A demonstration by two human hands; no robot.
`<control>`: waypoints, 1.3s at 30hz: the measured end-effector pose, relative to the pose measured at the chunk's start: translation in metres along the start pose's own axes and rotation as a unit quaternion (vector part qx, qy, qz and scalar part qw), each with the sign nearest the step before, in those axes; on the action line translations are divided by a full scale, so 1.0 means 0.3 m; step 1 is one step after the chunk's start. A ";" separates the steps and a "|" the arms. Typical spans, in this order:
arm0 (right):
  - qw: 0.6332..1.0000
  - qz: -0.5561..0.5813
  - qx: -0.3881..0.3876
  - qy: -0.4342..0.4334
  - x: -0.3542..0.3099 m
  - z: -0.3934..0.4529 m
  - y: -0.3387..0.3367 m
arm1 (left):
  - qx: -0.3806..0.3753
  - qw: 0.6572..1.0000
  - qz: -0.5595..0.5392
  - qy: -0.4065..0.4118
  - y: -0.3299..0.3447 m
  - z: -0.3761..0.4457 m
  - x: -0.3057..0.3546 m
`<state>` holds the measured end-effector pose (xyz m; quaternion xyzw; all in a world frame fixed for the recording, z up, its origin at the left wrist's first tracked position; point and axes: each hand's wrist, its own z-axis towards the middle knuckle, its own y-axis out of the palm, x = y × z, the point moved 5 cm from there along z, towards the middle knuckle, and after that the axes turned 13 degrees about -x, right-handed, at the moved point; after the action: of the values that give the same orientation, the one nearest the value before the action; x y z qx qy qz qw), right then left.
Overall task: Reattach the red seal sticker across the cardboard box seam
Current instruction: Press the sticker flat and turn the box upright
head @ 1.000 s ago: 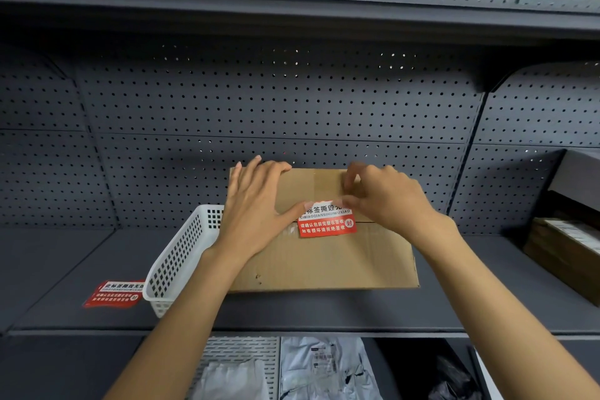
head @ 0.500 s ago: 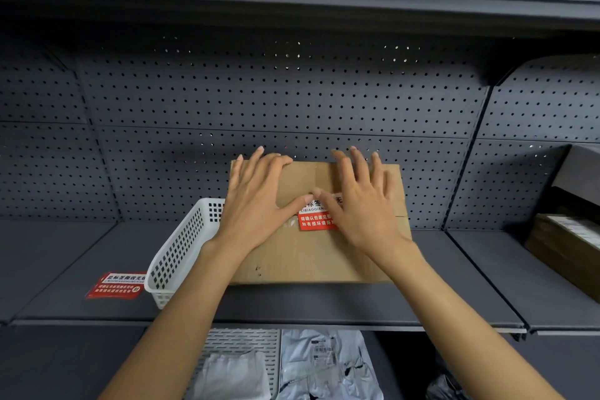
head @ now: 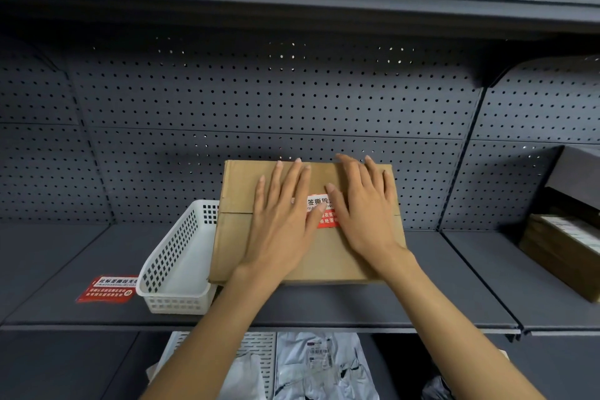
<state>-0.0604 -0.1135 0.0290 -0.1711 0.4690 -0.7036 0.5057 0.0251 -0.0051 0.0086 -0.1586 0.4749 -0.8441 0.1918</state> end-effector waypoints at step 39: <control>0.997 0.003 -0.061 -0.048 0.098 -0.059 0.014 | -0.031 0.999 0.024 0.013 -0.004 -0.048 -0.105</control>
<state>-0.0833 -0.1306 0.0098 -0.2335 0.4873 -0.6627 0.5184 0.0461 0.0211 -0.0003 -0.1417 0.5068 -0.8263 0.2008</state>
